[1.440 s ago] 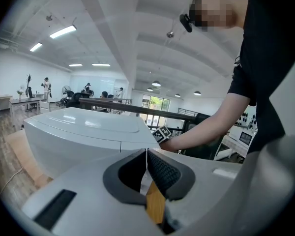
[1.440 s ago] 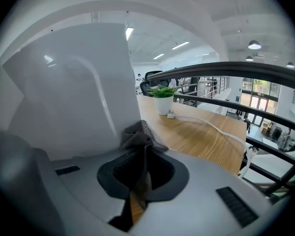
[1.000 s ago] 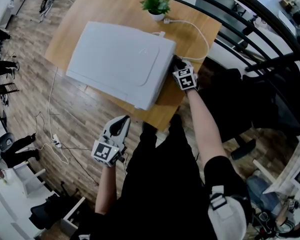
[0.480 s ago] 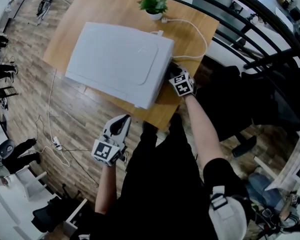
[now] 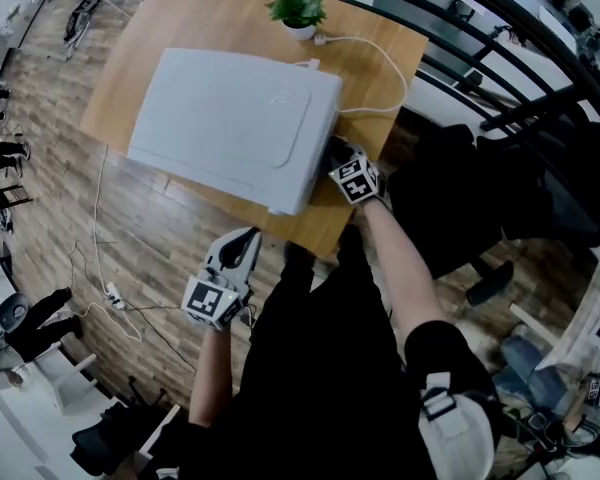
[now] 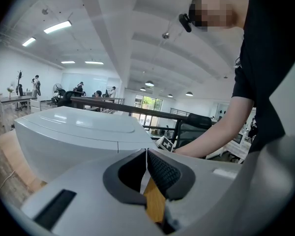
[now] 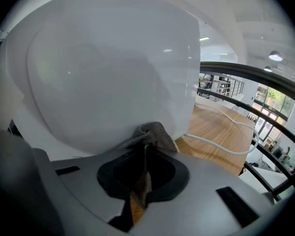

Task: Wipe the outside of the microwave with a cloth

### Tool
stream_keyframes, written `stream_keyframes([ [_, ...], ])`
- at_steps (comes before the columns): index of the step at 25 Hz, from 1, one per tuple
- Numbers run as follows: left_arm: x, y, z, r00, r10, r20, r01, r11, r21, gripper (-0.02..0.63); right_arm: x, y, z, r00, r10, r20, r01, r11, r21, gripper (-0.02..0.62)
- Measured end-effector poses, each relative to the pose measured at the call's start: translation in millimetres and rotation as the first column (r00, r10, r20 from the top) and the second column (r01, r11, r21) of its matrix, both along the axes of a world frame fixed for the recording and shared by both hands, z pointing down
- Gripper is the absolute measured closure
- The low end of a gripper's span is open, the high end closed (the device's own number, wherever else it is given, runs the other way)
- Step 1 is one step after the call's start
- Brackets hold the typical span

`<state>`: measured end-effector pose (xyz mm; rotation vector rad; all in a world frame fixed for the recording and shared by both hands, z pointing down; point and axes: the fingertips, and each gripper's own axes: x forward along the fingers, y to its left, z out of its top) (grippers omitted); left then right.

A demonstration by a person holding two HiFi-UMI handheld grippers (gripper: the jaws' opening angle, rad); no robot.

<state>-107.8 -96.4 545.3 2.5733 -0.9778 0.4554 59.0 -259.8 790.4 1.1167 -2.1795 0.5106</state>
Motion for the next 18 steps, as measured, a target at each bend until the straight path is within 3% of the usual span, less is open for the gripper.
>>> stream_keyframes([
  [18, 1.1, 8.4, -0.1, 0.995, 0.105, 0.003, -0.105, 0.995, 0.002, 0.597, -37.4, 64.6, 15.1, 0.999, -0.035, 0.013, 0.036, 0.998, -0.043, 0.584],
])
